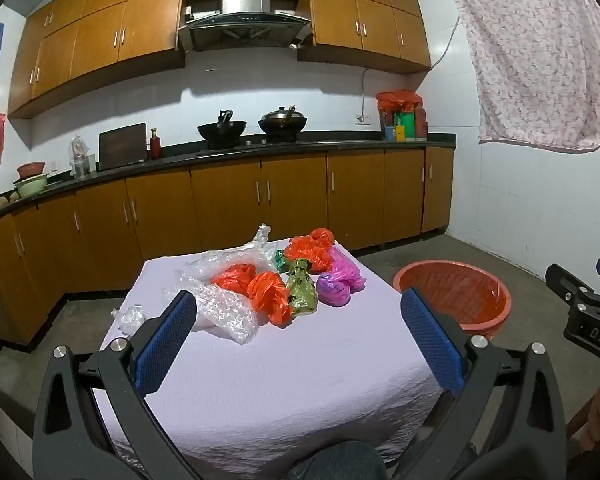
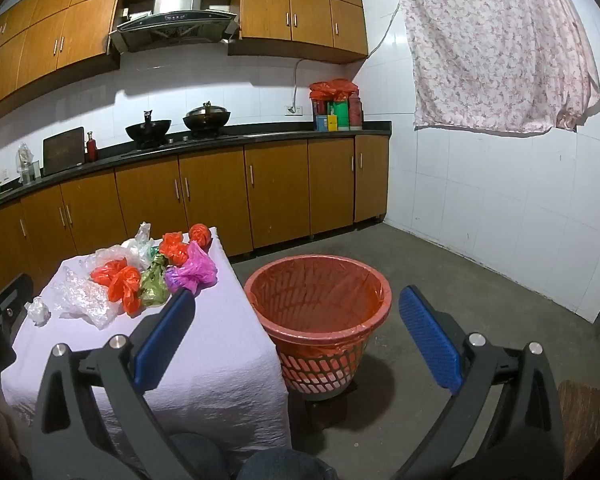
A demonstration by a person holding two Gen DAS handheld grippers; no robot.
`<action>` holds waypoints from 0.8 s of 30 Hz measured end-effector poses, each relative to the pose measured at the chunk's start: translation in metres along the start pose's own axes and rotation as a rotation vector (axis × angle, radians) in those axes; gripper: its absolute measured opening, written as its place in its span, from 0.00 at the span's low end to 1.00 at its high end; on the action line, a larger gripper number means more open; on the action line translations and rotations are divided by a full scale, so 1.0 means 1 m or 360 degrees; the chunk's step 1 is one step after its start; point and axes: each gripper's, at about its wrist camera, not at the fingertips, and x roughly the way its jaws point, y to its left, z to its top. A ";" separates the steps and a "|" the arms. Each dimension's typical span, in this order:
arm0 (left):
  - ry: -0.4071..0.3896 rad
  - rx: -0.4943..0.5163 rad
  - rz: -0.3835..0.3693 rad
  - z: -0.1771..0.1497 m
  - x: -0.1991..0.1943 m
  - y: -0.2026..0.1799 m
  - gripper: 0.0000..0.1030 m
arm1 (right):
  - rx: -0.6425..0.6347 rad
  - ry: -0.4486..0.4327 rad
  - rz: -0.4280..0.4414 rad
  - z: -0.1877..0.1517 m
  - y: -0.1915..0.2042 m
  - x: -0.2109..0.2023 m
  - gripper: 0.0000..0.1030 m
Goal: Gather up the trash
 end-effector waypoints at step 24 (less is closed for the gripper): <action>0.0006 -0.0004 -0.0003 0.000 0.000 0.000 0.98 | -0.0002 0.0004 0.0000 -0.001 0.000 -0.002 0.96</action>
